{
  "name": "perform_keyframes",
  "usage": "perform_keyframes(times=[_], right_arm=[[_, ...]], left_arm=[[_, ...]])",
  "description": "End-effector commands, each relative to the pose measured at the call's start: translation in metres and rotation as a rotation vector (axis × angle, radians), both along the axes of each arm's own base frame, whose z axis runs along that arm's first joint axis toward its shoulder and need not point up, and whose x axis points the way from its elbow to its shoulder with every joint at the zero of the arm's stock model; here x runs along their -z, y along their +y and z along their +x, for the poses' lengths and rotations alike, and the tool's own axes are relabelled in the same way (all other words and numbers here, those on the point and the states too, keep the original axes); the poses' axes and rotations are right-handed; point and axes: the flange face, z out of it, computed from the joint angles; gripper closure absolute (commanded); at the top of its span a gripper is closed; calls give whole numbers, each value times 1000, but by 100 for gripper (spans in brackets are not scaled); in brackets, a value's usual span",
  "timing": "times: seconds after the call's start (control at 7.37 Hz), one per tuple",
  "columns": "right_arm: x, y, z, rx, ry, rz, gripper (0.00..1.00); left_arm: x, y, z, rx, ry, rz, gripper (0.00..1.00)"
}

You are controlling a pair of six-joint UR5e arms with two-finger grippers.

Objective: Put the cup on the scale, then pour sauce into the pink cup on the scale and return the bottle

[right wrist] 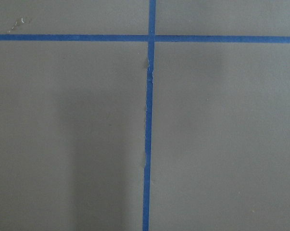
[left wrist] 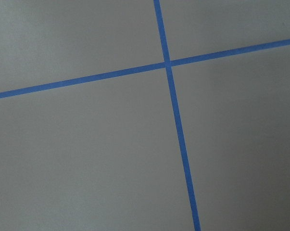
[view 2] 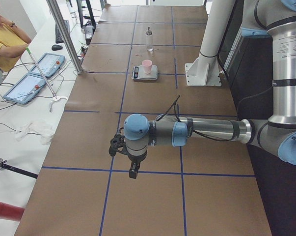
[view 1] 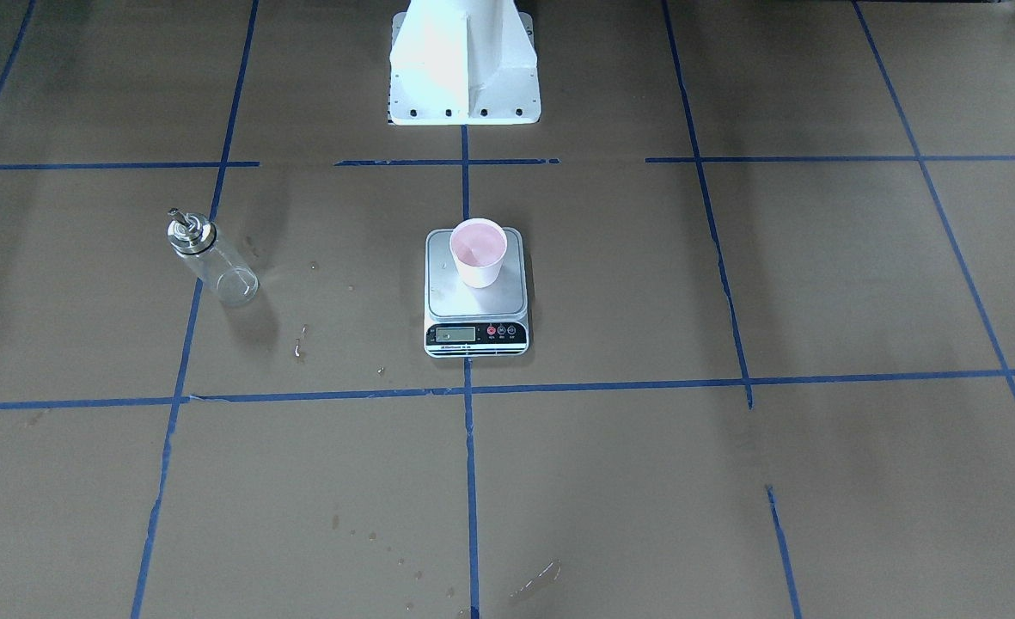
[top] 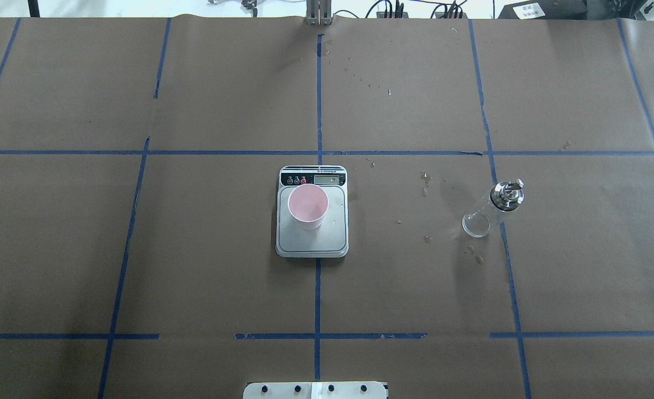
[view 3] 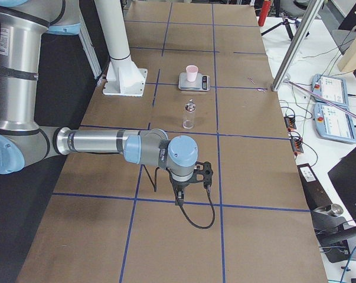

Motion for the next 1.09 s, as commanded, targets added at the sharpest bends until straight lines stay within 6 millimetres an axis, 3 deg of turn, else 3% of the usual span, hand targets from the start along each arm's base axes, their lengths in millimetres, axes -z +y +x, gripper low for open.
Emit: perform_keyframes(times=[0.0, 0.41, 0.68, 0.95], right_arm=[[0, 0, 0, 0, 0, 0, 0], [1, -1, 0, -2, 0, 0, 0], [0, -1, 0, -2, -2, -3, 0], [3, -2, 0, 3, 0, 11, 0]], left_arm=[[7, -1, 0, 0, -3, 14, 0], [12, -1, 0, 0, -1, 25, 0], [31, -2, 0, 3, -9, 60, 0], [35, -4, -1, 2, -14, 90, 0]])
